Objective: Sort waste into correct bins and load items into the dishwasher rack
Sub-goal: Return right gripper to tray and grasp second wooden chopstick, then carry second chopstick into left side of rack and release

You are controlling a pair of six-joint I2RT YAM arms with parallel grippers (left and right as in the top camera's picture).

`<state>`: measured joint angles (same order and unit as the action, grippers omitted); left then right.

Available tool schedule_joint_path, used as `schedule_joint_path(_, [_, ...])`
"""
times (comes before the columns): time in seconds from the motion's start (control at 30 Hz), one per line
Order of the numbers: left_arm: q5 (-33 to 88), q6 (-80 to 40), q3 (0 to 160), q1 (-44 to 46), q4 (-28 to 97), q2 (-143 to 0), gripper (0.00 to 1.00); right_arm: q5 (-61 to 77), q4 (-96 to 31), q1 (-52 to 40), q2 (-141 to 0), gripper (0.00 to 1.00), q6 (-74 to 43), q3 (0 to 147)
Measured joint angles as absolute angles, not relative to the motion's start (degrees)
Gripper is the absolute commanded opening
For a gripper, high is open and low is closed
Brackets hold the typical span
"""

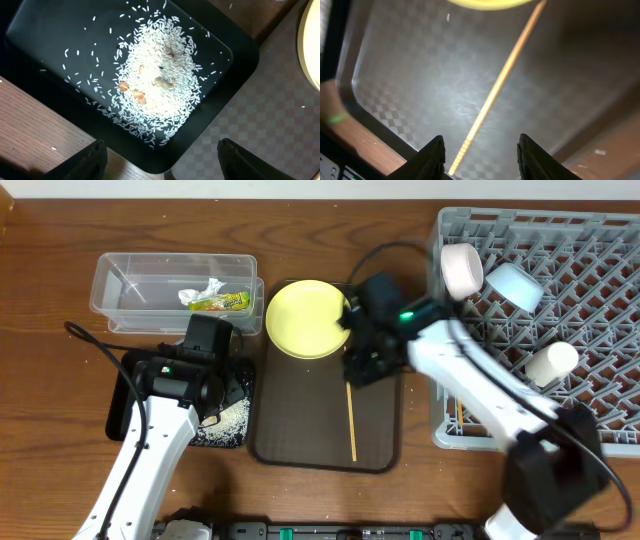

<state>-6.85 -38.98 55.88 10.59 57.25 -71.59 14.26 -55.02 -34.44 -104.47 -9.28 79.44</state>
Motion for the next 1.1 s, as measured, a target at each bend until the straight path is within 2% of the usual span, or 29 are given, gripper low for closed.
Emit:
schedule_joint_path(0.37, [-6.9,-39.0,55.9,10.6,57.3,-71.6,0.73,9.4,-54.4,-40.2,-116.3,0.35,-17.9,79.0])
schedule_joint_path(0.5, [-6.9,-39.0,55.9,10.6,57.3,-71.6,0.73,6.5,-53.8,-40.2,-116.9,0.13,-19.6,79.0])
schedule_joint_path(0.63, [-6.9,-39.0,55.9,10.6,57.3,-71.6,0.73,4.8,-53.5,-40.2,-116.9,0.01,-21.2,79.0])
schedule_joint_path(0.9, [-6.9,-39.0,55.9,10.6,57.3,-71.6,0.73,4.0,-55.1,-39.6,-116.8,0.01,-21.7,79.0])
schedule_joint_path(1.1, [-6.9,-39.0,55.9,10.6,57.2,-71.6,0.74,4.0,-56.3,-34.0,-111.9,0.01,-18.4,79.0])
